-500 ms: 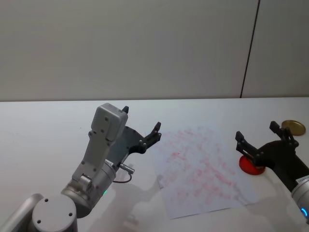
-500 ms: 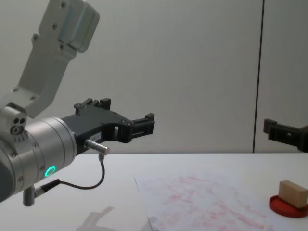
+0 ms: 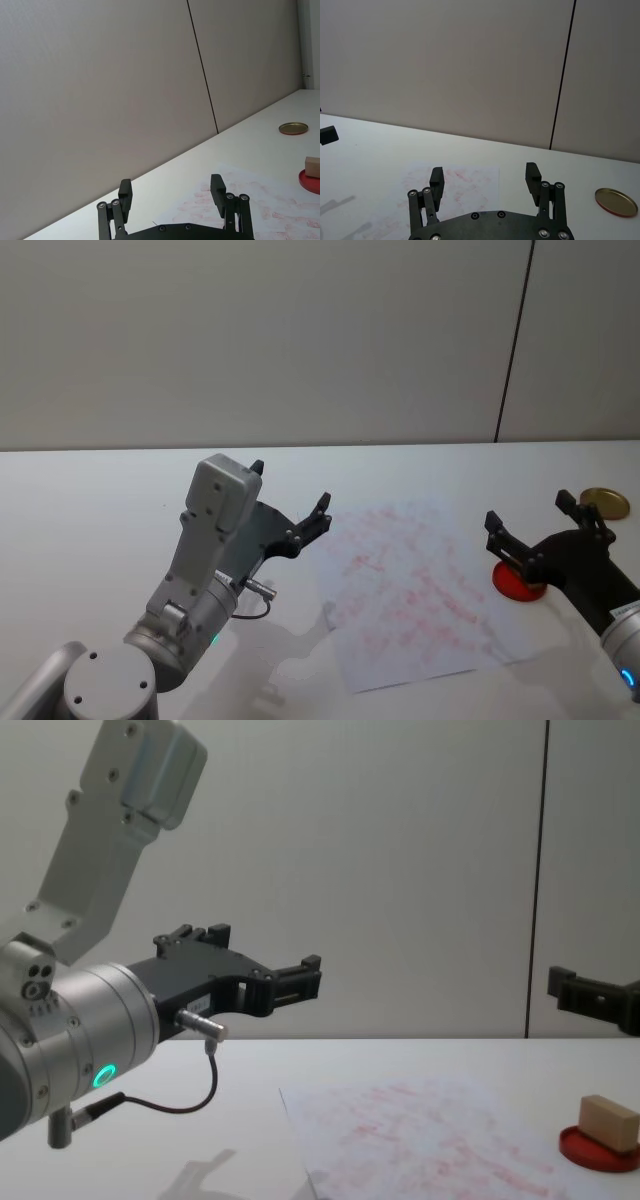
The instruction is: Use the one hand to pick up the stamp and affix it onto the A4 paper.
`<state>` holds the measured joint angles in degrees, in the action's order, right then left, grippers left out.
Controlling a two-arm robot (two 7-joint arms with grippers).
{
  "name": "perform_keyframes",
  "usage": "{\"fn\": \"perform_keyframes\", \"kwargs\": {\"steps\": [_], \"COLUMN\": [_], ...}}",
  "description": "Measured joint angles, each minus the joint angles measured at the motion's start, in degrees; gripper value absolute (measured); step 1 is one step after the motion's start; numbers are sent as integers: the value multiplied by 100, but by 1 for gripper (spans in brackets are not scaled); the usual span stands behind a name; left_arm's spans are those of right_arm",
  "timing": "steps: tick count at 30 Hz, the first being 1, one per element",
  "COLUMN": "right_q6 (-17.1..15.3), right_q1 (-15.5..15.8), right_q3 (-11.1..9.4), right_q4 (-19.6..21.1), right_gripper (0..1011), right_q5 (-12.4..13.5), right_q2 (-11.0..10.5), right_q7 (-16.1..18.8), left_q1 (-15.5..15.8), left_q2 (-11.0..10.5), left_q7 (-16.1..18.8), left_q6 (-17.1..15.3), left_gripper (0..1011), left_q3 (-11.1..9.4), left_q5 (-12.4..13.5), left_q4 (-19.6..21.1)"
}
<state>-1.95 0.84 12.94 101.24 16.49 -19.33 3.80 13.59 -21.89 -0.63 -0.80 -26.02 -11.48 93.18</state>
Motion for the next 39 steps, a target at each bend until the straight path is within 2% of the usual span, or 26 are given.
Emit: {"fn": "perform_keyframes", "kwargs": {"steps": [10, 18, 39], "right_q6": [-20, -158, -376], "right_q1": [-23, -118, -440], "right_q3": [-10, -48, -164], "right_q4": [-36, -225, -1098], "right_gripper": [1001, 1001, 1001], "right_q5": [-9, -54, -43], "right_q2": [2, -9, -25], "right_q7": [18, 110, 487], "left_q1": [0, 0, 0], "left_q2": [0, 0, 0], "left_q7": [0, 0, 0], "left_q6": [0, 0, 0], "left_gripper": [993, 993, 993], "left_q3": [0, 0, 0], "left_q5": [0, 0, 0], "left_q4": [0, 0, 0]}}
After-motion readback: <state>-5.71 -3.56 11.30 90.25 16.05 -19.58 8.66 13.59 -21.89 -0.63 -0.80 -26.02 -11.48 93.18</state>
